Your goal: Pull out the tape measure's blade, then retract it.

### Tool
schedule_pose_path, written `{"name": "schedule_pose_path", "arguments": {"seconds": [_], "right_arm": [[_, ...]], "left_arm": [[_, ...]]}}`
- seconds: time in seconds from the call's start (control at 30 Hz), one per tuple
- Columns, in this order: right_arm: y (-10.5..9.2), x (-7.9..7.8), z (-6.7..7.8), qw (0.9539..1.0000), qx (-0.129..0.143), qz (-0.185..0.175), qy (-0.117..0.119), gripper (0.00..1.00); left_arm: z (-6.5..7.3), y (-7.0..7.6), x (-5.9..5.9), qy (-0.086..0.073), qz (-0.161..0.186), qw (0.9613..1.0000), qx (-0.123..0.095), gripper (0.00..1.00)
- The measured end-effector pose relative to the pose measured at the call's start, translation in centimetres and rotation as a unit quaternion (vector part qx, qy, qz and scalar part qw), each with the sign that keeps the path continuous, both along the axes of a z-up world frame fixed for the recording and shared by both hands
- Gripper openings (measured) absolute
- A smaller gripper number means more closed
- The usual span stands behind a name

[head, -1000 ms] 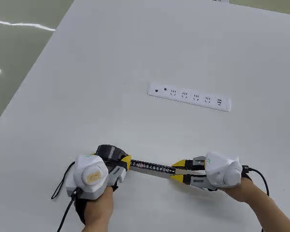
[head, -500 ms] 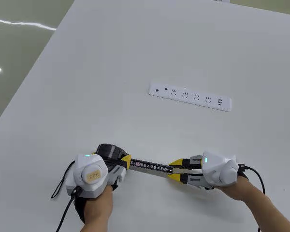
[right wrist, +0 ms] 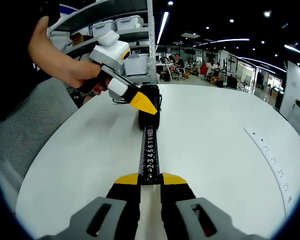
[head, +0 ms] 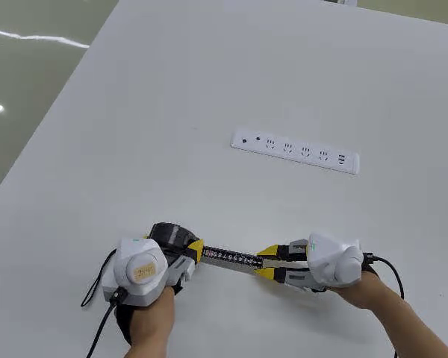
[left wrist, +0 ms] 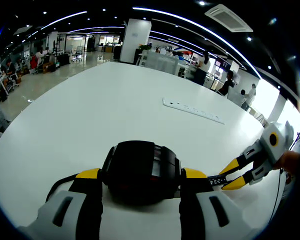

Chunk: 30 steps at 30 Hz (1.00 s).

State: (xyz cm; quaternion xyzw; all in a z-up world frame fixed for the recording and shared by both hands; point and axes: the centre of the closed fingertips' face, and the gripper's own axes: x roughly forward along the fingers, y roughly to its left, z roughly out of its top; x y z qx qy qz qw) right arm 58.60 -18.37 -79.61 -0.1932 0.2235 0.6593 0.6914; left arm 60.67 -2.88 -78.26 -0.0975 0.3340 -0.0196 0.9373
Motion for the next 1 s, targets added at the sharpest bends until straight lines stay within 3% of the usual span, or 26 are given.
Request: {"name": "schedule_pose_path", "arguments": {"seconds": [1.0], "right_arm": [[1.8,0.2,0.2,1.0,0.005,0.006,-0.001,0.14]], "left_arm": [[0.1,0.3,0.0,0.001,0.004,1.0,-0.007,0.58]]}}
